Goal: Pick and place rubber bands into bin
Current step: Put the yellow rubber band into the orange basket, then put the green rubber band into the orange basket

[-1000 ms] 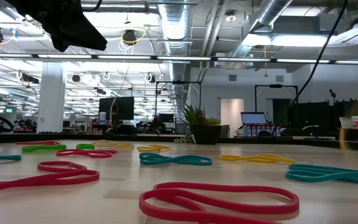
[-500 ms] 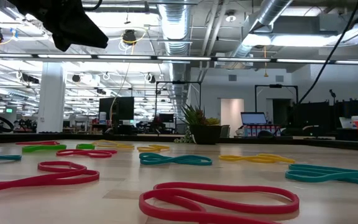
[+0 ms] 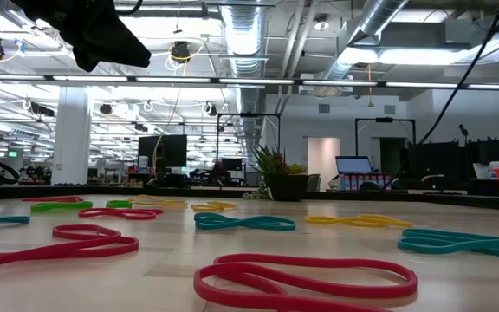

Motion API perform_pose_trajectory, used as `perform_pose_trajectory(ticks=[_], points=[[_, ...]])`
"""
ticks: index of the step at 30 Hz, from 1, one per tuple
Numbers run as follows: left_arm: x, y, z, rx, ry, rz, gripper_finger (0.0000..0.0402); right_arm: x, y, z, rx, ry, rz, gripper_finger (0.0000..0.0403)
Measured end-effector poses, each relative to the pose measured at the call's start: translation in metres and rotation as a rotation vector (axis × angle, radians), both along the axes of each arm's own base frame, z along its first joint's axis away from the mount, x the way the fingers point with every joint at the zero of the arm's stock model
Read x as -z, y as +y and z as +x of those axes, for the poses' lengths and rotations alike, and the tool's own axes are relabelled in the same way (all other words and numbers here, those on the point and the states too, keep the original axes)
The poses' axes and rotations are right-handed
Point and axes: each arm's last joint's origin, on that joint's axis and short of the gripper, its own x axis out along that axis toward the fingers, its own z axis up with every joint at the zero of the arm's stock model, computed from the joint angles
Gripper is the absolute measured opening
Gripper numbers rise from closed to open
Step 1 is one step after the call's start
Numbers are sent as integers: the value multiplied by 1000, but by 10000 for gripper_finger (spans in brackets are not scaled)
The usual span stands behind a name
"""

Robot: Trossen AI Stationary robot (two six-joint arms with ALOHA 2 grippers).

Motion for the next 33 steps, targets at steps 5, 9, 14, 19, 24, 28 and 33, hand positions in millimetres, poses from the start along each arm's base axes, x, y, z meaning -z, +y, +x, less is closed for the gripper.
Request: perform_pose_trajectory(ticks=[5, 9, 14, 19, 24, 28, 33], points=[[0, 0, 0, -1, 0, 0, 82, 10, 4, 9, -26, 21, 4, 74], [0, 0, 0, -2, -1, 0, 82, 14, 5, 15, -12, 14, 17, 100], [0, 0, 0, -2, -1, 0, 82, 5, 22, 33, -70, -117, 166, 112], [0, 0, 0, -4, -1, 1, 82, -3, 38, 45, -143, -216, 265, 113], [0, 0, 0, -4, 1, 1, 82, 5, 49, 50, -134, -240, 290, 113], [0, 0, 0, -1, 3, 0, 82, 14, 64, 56, -159, -290, 353, 113], [1, 0, 0, -3, 8, 3, 82, 27, 72, 55, -77, -270, 336, 113]])
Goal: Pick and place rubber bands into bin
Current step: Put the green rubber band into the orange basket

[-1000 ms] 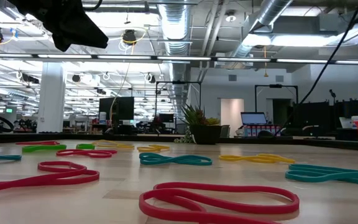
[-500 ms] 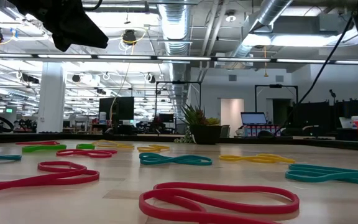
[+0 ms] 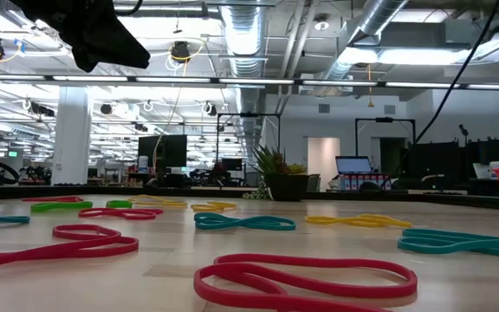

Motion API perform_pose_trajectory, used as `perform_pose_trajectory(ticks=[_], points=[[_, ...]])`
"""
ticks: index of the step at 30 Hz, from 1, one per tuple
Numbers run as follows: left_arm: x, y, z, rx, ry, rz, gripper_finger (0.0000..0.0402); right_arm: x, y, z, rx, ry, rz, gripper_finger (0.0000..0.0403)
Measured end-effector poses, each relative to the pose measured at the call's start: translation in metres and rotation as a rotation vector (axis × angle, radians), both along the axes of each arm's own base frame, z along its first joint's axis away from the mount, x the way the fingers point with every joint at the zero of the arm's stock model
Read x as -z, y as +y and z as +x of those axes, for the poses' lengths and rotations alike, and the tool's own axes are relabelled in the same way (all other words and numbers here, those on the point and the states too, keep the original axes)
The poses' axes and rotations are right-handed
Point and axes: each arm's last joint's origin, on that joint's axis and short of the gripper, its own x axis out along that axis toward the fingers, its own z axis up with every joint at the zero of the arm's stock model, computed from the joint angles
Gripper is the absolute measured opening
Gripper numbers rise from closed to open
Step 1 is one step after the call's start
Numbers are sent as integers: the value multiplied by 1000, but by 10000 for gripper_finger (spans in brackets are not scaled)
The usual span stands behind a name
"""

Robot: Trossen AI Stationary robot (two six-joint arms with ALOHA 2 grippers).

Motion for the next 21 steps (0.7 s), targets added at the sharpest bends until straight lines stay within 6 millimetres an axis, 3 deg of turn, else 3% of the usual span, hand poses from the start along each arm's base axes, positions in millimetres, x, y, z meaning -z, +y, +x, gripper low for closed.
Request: perform_pose_trajectory(ticks=[4, 9, 11, 15, 18, 21], points=[[-1, 0, 0, -2, -7, -1, 82, 0, -5, -2, 9, 0, -60, 113], [-1, -1, 1, 8, -15, -9, 82, -20, -16, 7, -38, -248, -214, 113], [-1, -1, 1, 47, 0, -1, 82, -30, -19, 11, -69, -405, -377, 113], [-1, -3, 1, 97, 19, 11, 82, -48, -23, 21, -131, -710, -859, 113], [2, 1, -1, 26, 35, 2, 82, -57, -24, 27, -168, -767, -1149, 113], [15, 8, -4, -169, 81, -40, 81, -59, -27, 31, -174, -750, -1226, 113]])
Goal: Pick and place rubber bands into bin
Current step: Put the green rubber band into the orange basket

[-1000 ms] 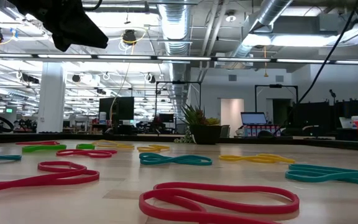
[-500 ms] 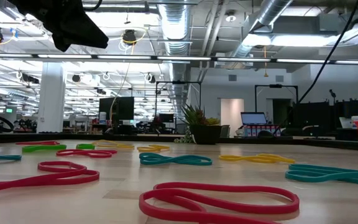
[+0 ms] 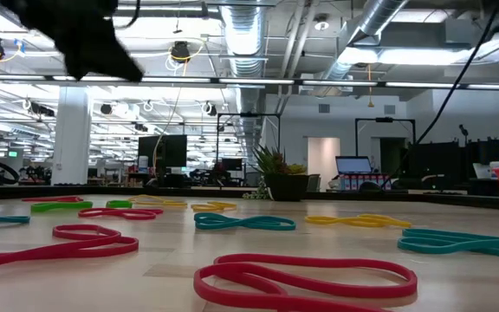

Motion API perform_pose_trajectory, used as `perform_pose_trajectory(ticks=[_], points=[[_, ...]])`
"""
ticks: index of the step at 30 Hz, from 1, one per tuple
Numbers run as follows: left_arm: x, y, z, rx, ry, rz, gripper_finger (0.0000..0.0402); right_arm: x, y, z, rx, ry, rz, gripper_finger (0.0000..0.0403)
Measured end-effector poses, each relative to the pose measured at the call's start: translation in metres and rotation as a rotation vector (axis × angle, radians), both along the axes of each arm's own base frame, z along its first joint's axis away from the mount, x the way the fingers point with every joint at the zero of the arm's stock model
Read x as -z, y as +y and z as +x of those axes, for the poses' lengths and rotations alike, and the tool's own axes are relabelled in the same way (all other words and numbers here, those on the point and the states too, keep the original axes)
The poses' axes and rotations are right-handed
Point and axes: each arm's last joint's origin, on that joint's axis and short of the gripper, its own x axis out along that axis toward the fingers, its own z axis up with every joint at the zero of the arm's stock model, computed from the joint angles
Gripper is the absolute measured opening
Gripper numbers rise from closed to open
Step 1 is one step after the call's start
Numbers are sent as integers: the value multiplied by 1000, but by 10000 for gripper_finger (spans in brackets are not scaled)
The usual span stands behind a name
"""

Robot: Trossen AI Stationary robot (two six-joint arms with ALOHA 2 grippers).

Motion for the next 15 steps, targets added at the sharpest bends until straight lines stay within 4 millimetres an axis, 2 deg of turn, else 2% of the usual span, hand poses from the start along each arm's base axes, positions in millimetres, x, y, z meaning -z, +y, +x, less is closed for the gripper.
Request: perform_pose_trajectory(ticks=[3, 7, 11, 15], points=[[20, 7, 2, -142, 106, -51, 76, 0, -7, 5, 33, 5, -15, 113], [46, 5, 18, -107, 267, -123, 67, -3, -17, 14, 74, 35, -50, 113], [69, -4, 42, 20, 332, -156, 62, -33, -21, 24, 102, 13, -27, 113], [90, -11, 58, 49, 340, -266, 62, -53, -20, 32, 79, 70, -23, 113]])
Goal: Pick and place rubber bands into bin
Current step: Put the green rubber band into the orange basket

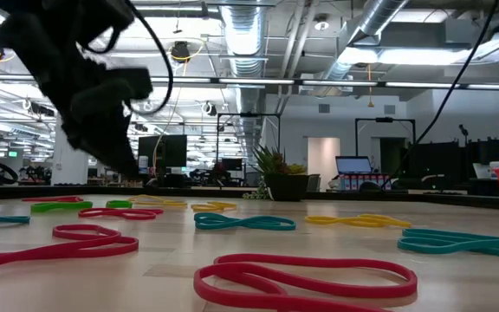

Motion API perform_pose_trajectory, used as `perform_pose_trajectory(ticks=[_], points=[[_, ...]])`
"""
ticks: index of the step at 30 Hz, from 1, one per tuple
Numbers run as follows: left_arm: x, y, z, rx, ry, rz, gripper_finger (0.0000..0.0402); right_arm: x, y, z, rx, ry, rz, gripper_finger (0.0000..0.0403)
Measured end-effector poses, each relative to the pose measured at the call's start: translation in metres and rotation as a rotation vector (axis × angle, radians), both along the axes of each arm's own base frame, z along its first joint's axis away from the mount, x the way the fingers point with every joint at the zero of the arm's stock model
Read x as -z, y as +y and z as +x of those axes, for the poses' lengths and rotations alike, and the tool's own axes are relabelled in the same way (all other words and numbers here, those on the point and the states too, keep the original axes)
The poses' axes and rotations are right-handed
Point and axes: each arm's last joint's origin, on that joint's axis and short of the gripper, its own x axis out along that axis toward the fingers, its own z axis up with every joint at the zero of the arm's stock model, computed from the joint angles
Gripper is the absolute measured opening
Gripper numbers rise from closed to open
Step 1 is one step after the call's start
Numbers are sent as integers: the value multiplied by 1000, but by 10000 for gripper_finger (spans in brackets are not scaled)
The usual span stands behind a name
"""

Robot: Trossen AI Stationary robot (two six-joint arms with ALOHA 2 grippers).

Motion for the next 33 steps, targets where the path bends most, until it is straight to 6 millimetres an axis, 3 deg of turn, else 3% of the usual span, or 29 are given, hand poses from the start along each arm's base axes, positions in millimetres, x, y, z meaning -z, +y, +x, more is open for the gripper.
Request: perform_pose_trajectory(ticks=[3, 8, 18, 24, 28, 33], points=[[14, -1, 2, -55, 46, -53, 61, -3, 2, 1, -25, 30, 10, 113], [27, -1, 7, -89, 56, 0, 61, -2, 2, 1, -40, 90, -39, 113], [30, 6, 10, -113, 58, -4, 60, -2, 2, 1, -47, 132, -83, 113], [30, 6, 11, -91, 62, 7, 7, -2, -1, 3, -36, 149, -101, 113], [22, 4, 22, -12, -62, 0, 1, -3, -4, 4, -6, 133, -123, 113], [-15, 0, 53, 168, -314, 27, 0, -4, -3, 4, 0, 128, -133, 113]])
